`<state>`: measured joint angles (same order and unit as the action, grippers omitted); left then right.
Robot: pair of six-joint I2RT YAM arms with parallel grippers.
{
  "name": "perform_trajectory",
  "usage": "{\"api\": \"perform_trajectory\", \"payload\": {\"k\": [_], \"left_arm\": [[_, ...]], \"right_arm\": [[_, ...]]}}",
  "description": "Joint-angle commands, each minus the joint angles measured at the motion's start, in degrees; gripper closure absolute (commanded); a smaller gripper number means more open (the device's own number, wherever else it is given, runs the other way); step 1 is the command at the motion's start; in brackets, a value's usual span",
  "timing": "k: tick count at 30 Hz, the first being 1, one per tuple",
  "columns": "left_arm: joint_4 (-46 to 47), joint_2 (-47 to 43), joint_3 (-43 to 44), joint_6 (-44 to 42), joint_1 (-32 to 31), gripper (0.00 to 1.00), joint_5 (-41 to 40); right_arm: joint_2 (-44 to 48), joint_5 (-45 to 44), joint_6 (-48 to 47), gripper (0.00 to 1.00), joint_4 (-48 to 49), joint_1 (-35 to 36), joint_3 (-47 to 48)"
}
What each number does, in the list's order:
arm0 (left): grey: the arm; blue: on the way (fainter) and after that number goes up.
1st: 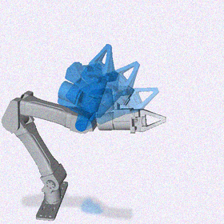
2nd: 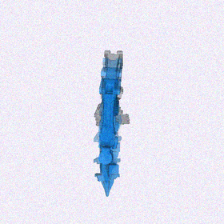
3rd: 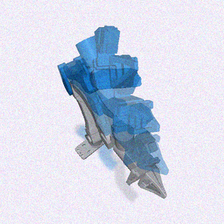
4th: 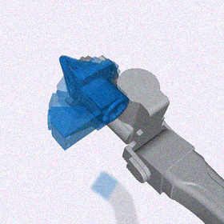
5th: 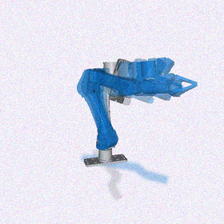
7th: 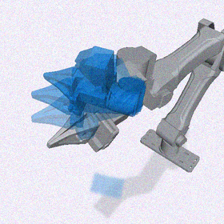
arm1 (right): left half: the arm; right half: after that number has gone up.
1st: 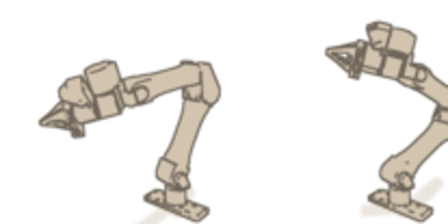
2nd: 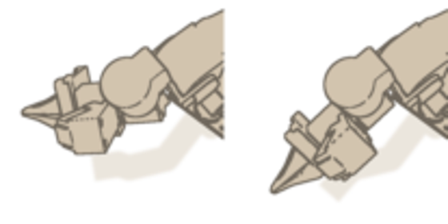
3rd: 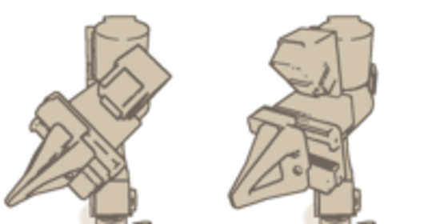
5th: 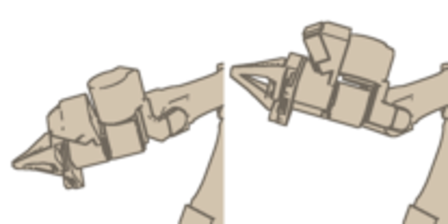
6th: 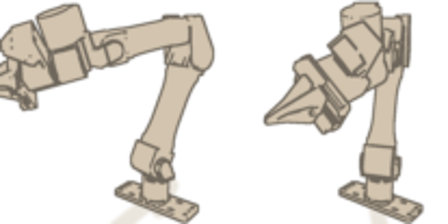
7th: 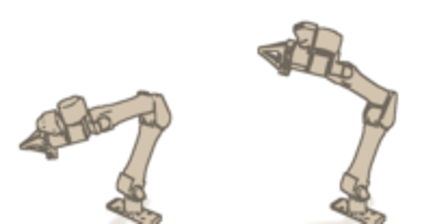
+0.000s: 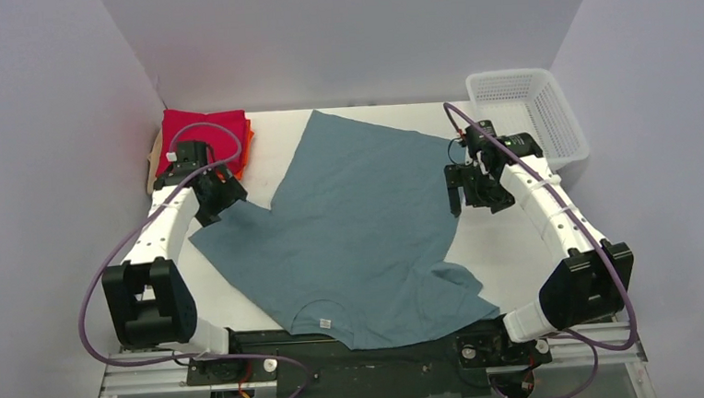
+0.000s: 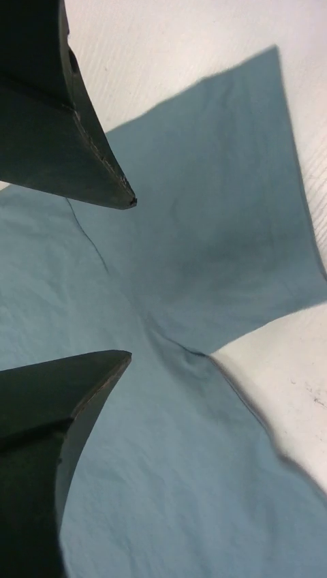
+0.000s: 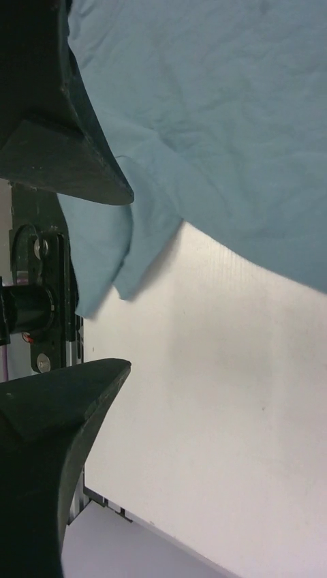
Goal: Fold and stack the t-shirts
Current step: Flatten out the tshirt
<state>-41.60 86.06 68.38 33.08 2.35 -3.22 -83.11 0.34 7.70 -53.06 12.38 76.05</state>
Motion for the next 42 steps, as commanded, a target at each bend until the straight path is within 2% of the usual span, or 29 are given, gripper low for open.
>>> {"api": "perform_trajectory", "payload": {"k": [1, 5, 8, 11, 16, 20, 25, 28, 34, 39, 42], "left_arm": [[2.52, -3.43, 3.18, 0.83, -0.11, 0.13, -0.88], [5.40, -5.98, 1.25, 3.97, -3.07, 0.12, 1.82], [8.03, -6.94, -2.56, 6.82, -10.66, 0.12, 1.48], [11.96, -8.55, -7.49, 10.40, -16.78, 0.12, 2.66], [13.69, -10.43, -18.47, 14.80, -26.97, 0.10, 3.86], [15.60, -12.07, -26.23, 18.24, -29.31, 0.10, 3.74], [15.86, -10.99, -29.19, 18.66, -28.32, 0.08, -1.25], [16.26, -7.45, -28.29, 18.24, -26.96, 0.08, -2.45], [17.81, 4.78, -20.43, 17.20, -24.54, 0.08, -4.40], [15.28, 18.27, -3.76, 14.25, -21.94, 0.08, -5.84], [11.74, 29.33, 8.08, 10.20, -22.20, 0.08, -4.94]], "right_arm": [[1.10, -3.96, 1.61, 0.21, 1.77, -0.21, 0.40], [0.96, -2.25, 4.85, 0.18, 8.31, 1.44, -1.01], [-0.88, -0.91, 6.81, 0.16, 13.46, 4.71, -2.02], [-6.59, 1.81, 7.13, 0.15, 18.60, 6.75, -0.33], [-18.68, 2.22, 8.35, 0.15, 22.27, 7.14, 8.21], [-29.78, 1.15, 9.25, 0.15, 22.10, 7.00, 14.70], [-36.13, 1.99, 12.06, 0.15, 22.23, 5.89, 16.05], [-36.09, 2.36, 14.40, 0.16, 23.58, 5.35, 12.67], [-28.01, 3.03, 20.87, 0.20, 30.40, 3.50, -4.16], [-15.08, 3.43, 27.89, 0.20, 37.74, 5.78, -25.13], [-8.33, 1.51, 32.81, 0.21, 39.10, 11.54, -34.03]]}}
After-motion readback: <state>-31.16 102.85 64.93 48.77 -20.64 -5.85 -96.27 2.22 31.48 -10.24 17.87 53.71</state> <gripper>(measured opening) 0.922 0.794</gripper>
